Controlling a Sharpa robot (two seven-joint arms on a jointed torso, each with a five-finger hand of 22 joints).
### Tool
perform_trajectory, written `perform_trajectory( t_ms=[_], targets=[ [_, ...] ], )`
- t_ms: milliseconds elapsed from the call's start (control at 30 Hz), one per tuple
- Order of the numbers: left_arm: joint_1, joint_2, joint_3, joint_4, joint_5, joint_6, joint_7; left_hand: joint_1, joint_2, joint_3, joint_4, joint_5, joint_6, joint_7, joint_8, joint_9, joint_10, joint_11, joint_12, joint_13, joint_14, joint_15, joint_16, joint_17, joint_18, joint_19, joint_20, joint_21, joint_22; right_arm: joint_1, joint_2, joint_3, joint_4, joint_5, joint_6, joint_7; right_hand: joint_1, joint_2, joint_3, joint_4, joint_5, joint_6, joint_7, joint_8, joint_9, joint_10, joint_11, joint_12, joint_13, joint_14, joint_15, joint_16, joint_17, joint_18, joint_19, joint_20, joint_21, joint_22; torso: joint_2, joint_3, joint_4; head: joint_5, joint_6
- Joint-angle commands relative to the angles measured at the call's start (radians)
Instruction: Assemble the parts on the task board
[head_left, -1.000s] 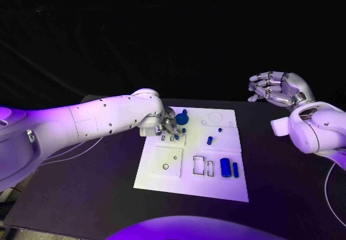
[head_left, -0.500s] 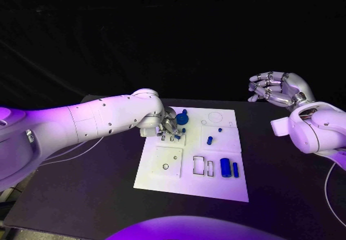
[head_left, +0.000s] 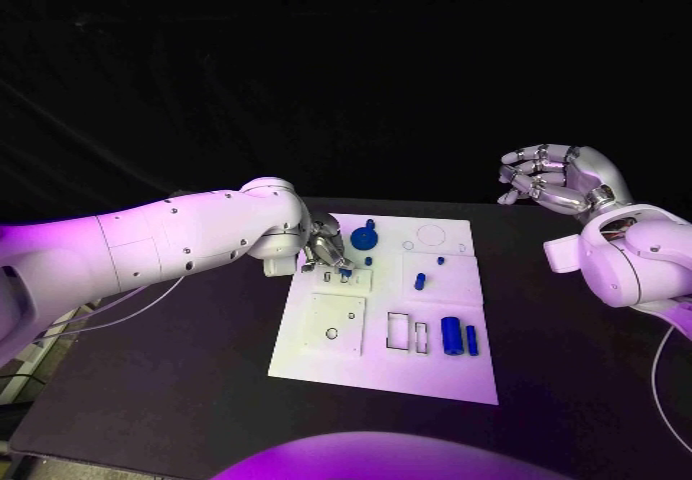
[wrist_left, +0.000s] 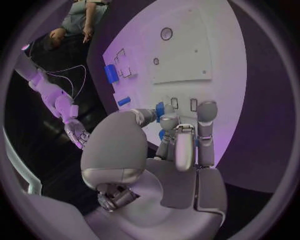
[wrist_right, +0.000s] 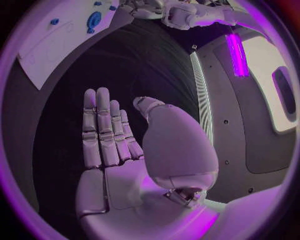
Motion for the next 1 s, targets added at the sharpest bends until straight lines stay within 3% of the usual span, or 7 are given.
perform_trajectory(
  t_ms=[33, 133, 333, 633, 1000],
  targets=[
    [-0.002, -0.010, 0.001, 0.019, -0.039, -0.050, 0.040, -0.001, -0.015, 0.195, -0.183, 0.005, 0.008, -0.003, 0.006, 0.004, 0.012, -0.001, 0.007, 0.005, 0.071, -0.006, 0.006, 0.144, -0.012, 0.006, -0.001, 0.004, 0.004, -0.001, -0.001, 0.000, -0.001, -0.001, 0.013, 0.002, -0.002, -0.002, 0.006, 0.002, 0.007, -0.004, 0.051, 0.004, -0.002, -0.002, 0.004, -0.006, -0.003, 0.005, 0.002, -0.008, 0.002, 0.009, 0.004, 0.005, -0.004, -0.003, 0.000, 0.0001, 0.0025, 0.000, -0.001],
    [-0.007, -0.018, 0.000, 0.030, -0.060, -0.069, 0.045, -0.006, -0.021, 0.210, -0.191, 0.006, 0.012, -0.004, 0.007, 0.006, 0.019, -0.002, 0.010, 0.011, 0.072, -0.007, 0.006, 0.145, -0.013, 0.010, -0.002, 0.009, 0.011, -0.002, -0.001, 0.000, -0.002, -0.002, 0.012, 0.003, -0.002, -0.002, 0.006, 0.002, 0.007, -0.004, 0.051, 0.004, -0.002, -0.002, 0.004, -0.006, -0.003, 0.005, 0.002, -0.008, 0.002, 0.009, 0.004, 0.005, -0.004, -0.003, -0.001, -0.0002, 0.0033, 0.001, -0.001],
    [-0.017, -0.024, -0.002, 0.043, -0.103, -0.100, 0.048, -0.014, -0.032, 0.230, -0.204, 0.008, 0.019, -0.006, 0.008, 0.009, 0.029, -0.004, 0.015, 0.020, 0.072, -0.009, 0.006, 0.146, -0.015, 0.016, -0.004, 0.016, 0.023, -0.003, -0.001, -0.001, -0.003, -0.002, 0.011, 0.005, -0.003, -0.002, 0.006, 0.003, 0.008, -0.005, 0.051, 0.004, -0.003, -0.003, 0.004, -0.007, -0.006, 0.005, 0.002, -0.011, 0.002, 0.009, 0.004, 0.006, -0.005, -0.004, 0.000, -0.0007, -0.0009, 0.004, 0.000],
    [-0.039, -0.005, -0.005, 0.040, -0.162, -0.127, 0.038, -0.024, -0.042, 0.249, -0.215, 0.010, 0.029, -0.009, 0.008, 0.011, 0.044, -0.007, 0.022, 0.034, 0.072, -0.012, 0.006, 0.146, -0.017, 0.025, -0.005, 0.026, 0.040, -0.005, -0.001, -0.001, -0.004, -0.002, 0.010, 0.006, -0.005, -0.002, 0.006, 0.003, 0.010, -0.005, 0.051, 0.003, -0.003, -0.004, 0.005, -0.007, -0.008, 0.004, 0.003, -0.013, 0.002, 0.009, 0.003, 0.006, -0.007, -0.006, 0.001, 0.0000, -0.0011, 0.004, -0.001],
    [-0.049, 0.003, -0.006, 0.037, -0.179, -0.112, 0.015, -0.036, -0.052, 0.262, -0.225, 0.017, 0.039, -0.013, 0.008, 0.013, 0.058, -0.011, 0.031, 0.048, 0.072, -0.015, 0.006, 0.147, -0.020, 0.035, -0.008, 0.036, 0.056, -0.006, -0.001, -0.001, -0.004, -0.007, 0.011, 0.008, -0.007, -0.001, 0.006, 0.003, 0.012, -0.006, 0.052, 0.003, -0.004, -0.004, 0.005, -0.007, -0.011, 0.004, 0.003, -0.016, 0.003, 0.009, 0.003, 0.006, -0.008, -0.007, 0.001, 0.0011, -0.0015, 0.002, -0.006]
  ],
)
